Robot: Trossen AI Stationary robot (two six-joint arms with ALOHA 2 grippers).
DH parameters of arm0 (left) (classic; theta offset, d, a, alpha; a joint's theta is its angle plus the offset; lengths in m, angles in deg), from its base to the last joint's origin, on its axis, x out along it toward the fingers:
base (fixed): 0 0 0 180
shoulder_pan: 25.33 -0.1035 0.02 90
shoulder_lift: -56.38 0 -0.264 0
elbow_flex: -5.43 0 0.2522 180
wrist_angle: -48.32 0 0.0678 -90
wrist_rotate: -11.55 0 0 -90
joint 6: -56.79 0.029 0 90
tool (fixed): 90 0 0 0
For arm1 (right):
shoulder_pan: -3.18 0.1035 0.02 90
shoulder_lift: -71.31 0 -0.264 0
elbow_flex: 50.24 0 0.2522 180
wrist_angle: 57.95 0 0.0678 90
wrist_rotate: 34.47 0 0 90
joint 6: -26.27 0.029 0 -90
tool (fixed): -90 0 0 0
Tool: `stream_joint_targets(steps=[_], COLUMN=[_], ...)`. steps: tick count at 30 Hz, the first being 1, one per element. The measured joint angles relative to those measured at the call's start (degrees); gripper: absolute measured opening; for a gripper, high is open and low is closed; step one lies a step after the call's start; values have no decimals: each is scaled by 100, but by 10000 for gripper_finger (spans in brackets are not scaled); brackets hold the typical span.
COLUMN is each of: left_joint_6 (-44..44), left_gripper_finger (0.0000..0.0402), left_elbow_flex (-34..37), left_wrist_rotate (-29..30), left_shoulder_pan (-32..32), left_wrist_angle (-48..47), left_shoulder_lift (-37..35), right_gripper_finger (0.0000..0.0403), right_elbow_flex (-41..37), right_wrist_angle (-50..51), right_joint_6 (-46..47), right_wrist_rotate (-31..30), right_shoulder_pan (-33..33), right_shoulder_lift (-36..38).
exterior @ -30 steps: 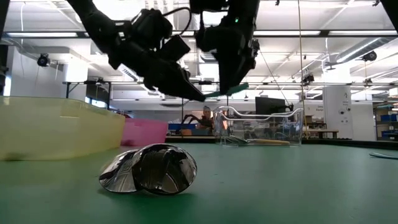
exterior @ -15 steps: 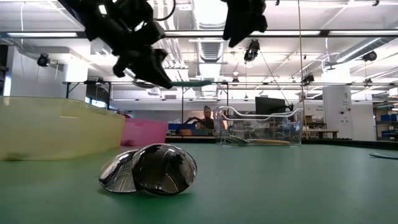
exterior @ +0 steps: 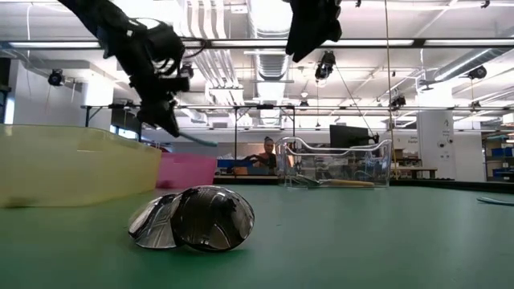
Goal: Sort silverware by color (type)
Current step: Put the light blue spoon into the red bin
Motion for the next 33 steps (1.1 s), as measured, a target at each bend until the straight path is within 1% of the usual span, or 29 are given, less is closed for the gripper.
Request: stream_joint_targets(steps=[4, 8, 11, 17, 24, 28, 33], left_joint_6=[59, -97, -149, -196, -87, -6, 74], left_gripper_finger=[23, 23, 23, 23, 23, 24, 36], left_elbow_flex=[-351, -971, -1410, -1863, -2011, -2082, -2081], left_wrist_rotate=[15, -169, -352, -280, -277, -279, -281], left_shoulder_pan=[-337, -470, -594, -1022, -1255, -1257, -1266], left_wrist_angle=[-587, -1470, -2086, -2769, -2788, -2779, -2790], left_shoulder_lift=[220, 469, 770, 1529, 2081, 2170, 2170], right_gripper_finger=[176, 176, 176, 176, 176, 176, 176], right_elbow_flex=[-2, -2, -2, -2, -2, -2, -2], right_wrist_angle=[6, 19, 15, 4, 4, 2, -1], right_joint_6=[-12, -22, -39, -118, -136, -148, -146], right_wrist_rotate=[-2, -2, -4, -7, -7, -7, -7], right_shoulder_pan=[0, 0, 0, 0, 0, 0, 0], right_shoulder_lift=[-17, -26, -28, -28, -28, -27, -28])
